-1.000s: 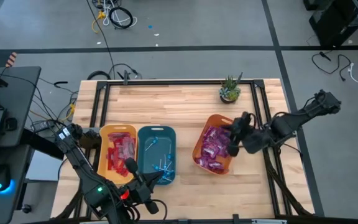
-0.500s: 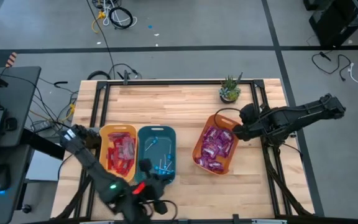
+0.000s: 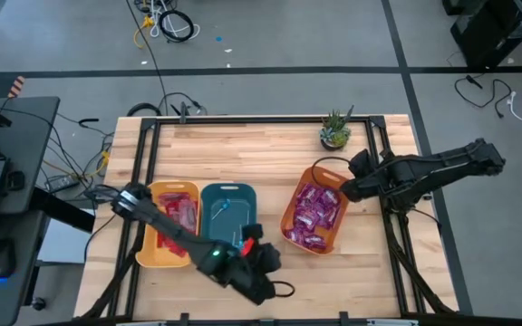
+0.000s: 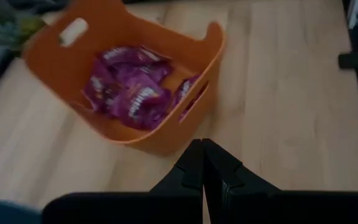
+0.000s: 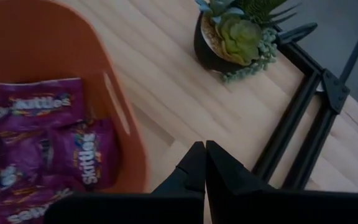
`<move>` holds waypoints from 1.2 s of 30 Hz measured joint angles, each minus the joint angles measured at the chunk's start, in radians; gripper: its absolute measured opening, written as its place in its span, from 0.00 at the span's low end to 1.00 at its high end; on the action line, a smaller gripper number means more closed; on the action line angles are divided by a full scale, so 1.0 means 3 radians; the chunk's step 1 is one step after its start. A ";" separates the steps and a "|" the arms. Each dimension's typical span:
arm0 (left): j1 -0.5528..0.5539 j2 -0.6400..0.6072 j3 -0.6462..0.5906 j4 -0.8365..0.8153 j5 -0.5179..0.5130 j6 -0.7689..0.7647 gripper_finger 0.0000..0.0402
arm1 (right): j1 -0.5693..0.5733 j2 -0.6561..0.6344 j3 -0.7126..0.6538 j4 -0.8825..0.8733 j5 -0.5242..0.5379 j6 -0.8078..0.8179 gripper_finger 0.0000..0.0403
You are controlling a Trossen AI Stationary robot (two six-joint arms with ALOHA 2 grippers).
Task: Sort candy
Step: Adjust the colored bins
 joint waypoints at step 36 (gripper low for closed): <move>0.0460 0.0340 -0.0237 0.0678 0.0441 0.0536 0.00 | -0.0063 -0.0002 -0.0672 0.0740 -0.0729 -0.0431 0.00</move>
